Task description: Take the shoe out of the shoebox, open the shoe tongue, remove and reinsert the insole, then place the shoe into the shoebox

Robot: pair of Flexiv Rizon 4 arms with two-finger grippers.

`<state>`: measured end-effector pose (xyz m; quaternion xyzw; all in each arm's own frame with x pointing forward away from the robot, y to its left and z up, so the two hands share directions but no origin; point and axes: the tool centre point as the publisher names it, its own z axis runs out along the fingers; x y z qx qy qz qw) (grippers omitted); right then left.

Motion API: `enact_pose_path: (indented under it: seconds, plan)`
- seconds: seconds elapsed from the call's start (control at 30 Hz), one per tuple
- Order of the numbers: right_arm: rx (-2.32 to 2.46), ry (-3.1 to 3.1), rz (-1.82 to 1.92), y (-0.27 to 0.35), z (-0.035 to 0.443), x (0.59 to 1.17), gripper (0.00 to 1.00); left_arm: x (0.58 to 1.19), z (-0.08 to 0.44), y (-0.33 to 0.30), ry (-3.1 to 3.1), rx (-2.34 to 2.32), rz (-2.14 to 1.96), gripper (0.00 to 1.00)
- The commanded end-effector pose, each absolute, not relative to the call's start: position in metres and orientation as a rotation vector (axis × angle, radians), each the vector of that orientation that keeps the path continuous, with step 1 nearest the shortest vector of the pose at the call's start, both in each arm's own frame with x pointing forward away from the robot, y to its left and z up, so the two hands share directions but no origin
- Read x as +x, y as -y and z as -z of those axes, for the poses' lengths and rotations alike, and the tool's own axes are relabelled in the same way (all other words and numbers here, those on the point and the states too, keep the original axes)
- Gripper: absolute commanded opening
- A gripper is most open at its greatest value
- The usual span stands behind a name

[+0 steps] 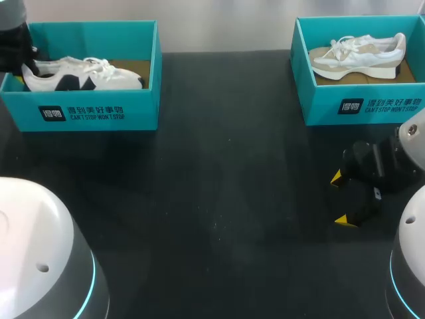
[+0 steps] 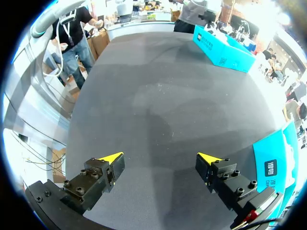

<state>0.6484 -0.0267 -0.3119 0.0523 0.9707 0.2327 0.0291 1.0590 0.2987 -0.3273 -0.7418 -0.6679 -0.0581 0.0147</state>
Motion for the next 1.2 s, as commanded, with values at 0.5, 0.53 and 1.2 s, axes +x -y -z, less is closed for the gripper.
enact_pose_path:
  seconds: [0.5, 0.53, 1.2]
  plan:
    - [0.162, -2.992, -0.715, 0.027, 0.312, 0.647, 1.00, 1.056, 0.349, -0.292, 2.077, -2.270, 0.170, 0.00]
    - [0.162, -2.992, -0.715, 0.027, 0.312, 0.647, 1.00, 1.058, 0.351, -0.292, 2.087, -2.260, 0.174, 0.00]
    - [0.162, -2.992, -0.715, 0.027, 0.312, 0.647, 1.00, 1.069, 0.376, -0.287, 2.141, -2.229, 0.208, 0.00]
